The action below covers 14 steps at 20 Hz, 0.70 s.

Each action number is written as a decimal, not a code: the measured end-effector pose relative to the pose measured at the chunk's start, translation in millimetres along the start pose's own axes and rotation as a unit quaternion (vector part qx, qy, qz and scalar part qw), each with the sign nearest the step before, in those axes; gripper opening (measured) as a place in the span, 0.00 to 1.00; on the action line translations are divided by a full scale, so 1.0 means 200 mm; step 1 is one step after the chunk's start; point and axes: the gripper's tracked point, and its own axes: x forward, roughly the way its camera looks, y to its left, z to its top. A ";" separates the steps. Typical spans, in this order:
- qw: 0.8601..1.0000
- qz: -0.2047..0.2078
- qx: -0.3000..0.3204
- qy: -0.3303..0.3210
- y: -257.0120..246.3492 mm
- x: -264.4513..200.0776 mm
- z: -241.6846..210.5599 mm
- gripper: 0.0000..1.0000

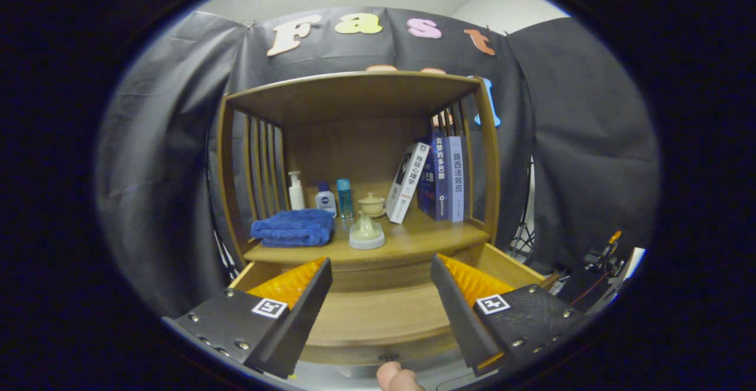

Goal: Pull open the drawer, take out the items inside it, and place them on the countertop above the cabinet.

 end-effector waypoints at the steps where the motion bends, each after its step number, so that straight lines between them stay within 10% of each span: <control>1: 1.000 -0.005 0.000 0.001 -0.01 -0.06 -0.06 1.00; 14: 0.998 -0.018 -0.056 0.019 -0.22 -0.44 -0.55 1.00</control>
